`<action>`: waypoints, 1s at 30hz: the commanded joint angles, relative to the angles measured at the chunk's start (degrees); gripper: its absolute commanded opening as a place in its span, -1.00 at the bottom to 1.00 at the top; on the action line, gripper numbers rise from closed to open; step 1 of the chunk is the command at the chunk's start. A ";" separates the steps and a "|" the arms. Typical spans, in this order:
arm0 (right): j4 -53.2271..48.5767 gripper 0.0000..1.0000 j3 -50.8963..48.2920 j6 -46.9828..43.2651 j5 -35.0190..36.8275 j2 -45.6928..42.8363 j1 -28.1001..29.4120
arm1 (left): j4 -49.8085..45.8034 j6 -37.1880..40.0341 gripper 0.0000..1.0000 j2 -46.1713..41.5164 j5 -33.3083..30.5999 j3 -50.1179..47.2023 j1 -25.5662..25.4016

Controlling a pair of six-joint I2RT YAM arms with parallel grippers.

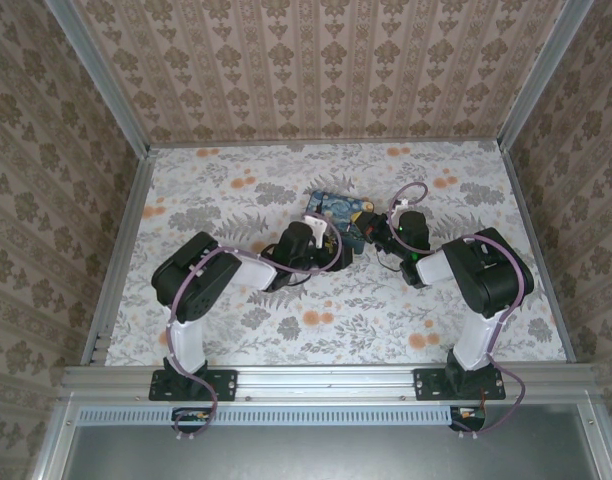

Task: Unlock a padlock with a key

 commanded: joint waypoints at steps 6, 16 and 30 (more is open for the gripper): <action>-0.14 -1.00 -0.80 0.52 -0.62 1.76 -0.16 | 20.34 -13.44 0.45 1.23 3.85 -5.14 2.66; -0.23 -1.00 -0.71 0.51 -0.62 1.94 -0.16 | 21.19 -14.49 0.39 2.81 3.20 -5.44 2.43; -0.10 -1.00 -0.53 0.64 -0.54 2.56 -0.14 | 21.31 -14.20 0.34 2.94 1.94 -6.88 -0.18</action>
